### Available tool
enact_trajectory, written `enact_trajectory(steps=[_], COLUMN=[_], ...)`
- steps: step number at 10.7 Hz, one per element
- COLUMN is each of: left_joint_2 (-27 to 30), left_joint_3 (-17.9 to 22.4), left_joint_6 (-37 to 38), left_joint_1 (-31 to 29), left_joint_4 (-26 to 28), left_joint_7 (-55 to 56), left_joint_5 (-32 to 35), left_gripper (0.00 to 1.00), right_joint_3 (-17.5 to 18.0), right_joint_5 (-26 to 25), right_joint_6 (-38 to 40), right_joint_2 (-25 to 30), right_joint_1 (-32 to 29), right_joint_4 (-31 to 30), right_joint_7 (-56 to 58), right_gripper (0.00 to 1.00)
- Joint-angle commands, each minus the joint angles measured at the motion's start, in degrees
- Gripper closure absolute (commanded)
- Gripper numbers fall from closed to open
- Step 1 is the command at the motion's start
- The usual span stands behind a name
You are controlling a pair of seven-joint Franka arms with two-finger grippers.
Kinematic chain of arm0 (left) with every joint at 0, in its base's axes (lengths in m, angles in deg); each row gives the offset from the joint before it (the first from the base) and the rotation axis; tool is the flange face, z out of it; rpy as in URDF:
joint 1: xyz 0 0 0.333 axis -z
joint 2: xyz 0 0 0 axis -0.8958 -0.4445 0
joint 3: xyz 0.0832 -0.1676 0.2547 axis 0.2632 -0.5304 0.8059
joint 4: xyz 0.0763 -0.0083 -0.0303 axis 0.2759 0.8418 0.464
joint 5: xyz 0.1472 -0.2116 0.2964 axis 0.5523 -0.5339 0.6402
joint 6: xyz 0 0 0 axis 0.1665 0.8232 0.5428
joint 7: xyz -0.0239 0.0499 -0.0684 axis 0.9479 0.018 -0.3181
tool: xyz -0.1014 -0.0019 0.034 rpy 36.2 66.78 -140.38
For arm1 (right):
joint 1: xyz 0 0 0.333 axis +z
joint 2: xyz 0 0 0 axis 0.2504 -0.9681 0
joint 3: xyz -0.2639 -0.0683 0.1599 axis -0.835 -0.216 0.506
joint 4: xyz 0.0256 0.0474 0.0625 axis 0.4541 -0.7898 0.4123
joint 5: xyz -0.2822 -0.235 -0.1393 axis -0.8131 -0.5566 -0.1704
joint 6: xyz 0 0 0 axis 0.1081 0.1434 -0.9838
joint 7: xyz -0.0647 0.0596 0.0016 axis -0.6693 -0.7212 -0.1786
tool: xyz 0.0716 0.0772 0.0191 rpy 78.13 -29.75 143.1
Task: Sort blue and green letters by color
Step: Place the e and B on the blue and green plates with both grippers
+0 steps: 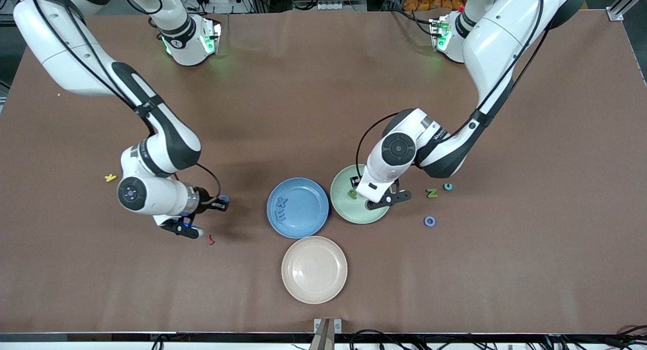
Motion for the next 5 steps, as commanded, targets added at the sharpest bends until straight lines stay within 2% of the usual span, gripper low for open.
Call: enact_trajectory(steps=[1,2,4,5], left_joint_2=[0.24,1.02,2.43,2.44], left_joint_3=[0.16,0.08,0.16,0.08], left_joint_6=[0.71,1.76,6.15,6.51], left_joint_1=[-3.5,-6.23,-10.98,-13.53], left_joint_4=[-0.87,-0.43,-0.34,0.36], left_joint_7=[-4.83,-14.7,-37.38,-41.13], left_joint_5=[0.63,0.54,0.54,0.63], left_gripper=[0.0,0.0,0.0,0.0], right_joint_3=[-0.52,-0.52,-0.96,-1.05], right_joint_5=[2.11,4.73,14.63,18.86], right_joint_6=[0.43,-0.27,-5.09,-7.63], right_joint_2=[-1.29,-1.99,-2.61,-2.7], right_joint_1=[5.85,7.08,10.16,10.61], right_joint_4=[3.65,4.97,6.65,6.65], right_joint_7=[-12.8,-15.97,-20.03,-21.79], right_gripper=[1.0,1.0,1.0,1.0])
